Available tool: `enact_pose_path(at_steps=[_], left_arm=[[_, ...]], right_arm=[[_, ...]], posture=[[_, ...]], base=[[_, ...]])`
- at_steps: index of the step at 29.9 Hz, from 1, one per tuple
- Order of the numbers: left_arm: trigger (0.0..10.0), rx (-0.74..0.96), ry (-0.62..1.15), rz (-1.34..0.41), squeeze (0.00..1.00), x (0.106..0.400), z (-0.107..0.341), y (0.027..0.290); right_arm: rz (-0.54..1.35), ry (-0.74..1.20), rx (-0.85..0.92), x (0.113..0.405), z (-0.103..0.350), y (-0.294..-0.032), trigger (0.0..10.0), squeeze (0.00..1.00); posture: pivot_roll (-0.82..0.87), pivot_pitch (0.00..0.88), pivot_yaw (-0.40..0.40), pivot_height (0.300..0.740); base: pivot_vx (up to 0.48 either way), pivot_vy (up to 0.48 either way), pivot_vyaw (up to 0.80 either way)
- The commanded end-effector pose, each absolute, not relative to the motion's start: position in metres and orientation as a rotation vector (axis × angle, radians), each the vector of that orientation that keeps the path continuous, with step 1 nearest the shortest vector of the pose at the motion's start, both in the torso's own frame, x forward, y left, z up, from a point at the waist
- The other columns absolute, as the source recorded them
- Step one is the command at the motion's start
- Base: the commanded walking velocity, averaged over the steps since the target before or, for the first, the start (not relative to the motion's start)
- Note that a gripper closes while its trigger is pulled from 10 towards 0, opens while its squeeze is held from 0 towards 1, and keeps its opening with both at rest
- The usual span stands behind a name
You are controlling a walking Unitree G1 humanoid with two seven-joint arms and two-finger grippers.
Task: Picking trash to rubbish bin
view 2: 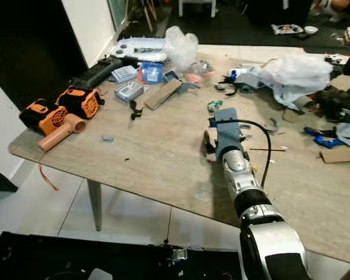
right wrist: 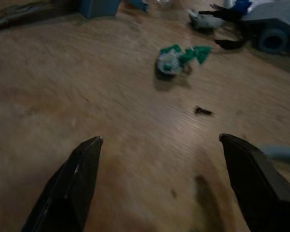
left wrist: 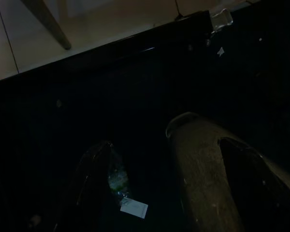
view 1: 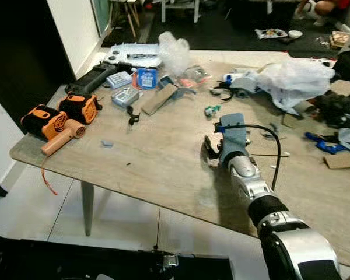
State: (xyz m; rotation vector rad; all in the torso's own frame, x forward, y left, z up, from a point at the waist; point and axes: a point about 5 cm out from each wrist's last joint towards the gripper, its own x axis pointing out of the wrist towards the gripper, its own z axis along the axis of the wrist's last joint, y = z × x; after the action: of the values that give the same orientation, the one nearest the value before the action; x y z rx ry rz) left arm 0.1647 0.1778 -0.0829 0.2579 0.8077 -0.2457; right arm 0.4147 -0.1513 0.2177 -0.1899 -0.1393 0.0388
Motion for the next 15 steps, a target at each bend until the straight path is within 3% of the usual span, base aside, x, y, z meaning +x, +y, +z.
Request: enact_pose_path(at_steps=[1,6,7,8,9,10,11,15], left_arm=[[10.0,0.221,1.261,-0.317,0.0,0.042,-0.121,0.184],[10.0,0.219,1.263,-0.323,0.0,0.036,-0.121,0.183],[10.0,0.219,1.265,-0.323,0.0,0.034,-0.121,0.183],[10.0,0.219,1.265,-0.322,0.0,0.033,-0.121,0.184],[10.0,0.218,1.266,-0.322,0.0,0.032,-0.121,0.184],[10.0,0.218,1.266,-0.322,0.0,0.032,-0.121,0.184],[10.0,0.218,1.266,-0.321,0.0,0.032,-0.121,0.184],[10.0,0.216,1.264,-0.322,0.0,0.032,-0.121,0.184]], right_arm=[[0.005,-0.129,-0.178,0.415,0.218,-0.158,10.0,1.0],[-0.052,-0.188,-0.157,0.418,0.24,-0.17,10.0,1.0],[-0.078,-0.205,-0.152,0.419,0.247,-0.175,10.0,0.82],[-0.094,-0.214,-0.149,0.419,0.251,-0.178,10.0,0.82],[-0.117,-0.216,-0.147,0.419,0.253,-0.183,10.0,0.1],[-0.117,-0.216,-0.147,0.419,0.253,-0.183,10.0,0.1],[-0.131,-0.215,-0.147,0.419,0.254,-0.187,10.0,0.0],[-0.191,-0.156,-0.138,0.418,0.25,-0.203,10.0,0.0]], posture=[[0.05,0.468,0.027,0.74],[0.07,0.481,0.029,0.74],[0.07,0.48,0.028,0.74],[0.07,0.48,0.028,0.74],[0.06,0.481,0.028,0.74],[0.06,0.481,0.028,0.74],[0.06,0.481,0.028,0.74],[0.05,0.475,0.028,0.74]], base=[[0.0,0.0,0.0],[0.0,0.0,0.0],[0.0,0.0,0.0],[0.0,0.0,0.0],[0.0,0.0,0.0],[0.0,0.0,0.0],[0.0,0.0,0.0],[0.0,0.0,0.0]])
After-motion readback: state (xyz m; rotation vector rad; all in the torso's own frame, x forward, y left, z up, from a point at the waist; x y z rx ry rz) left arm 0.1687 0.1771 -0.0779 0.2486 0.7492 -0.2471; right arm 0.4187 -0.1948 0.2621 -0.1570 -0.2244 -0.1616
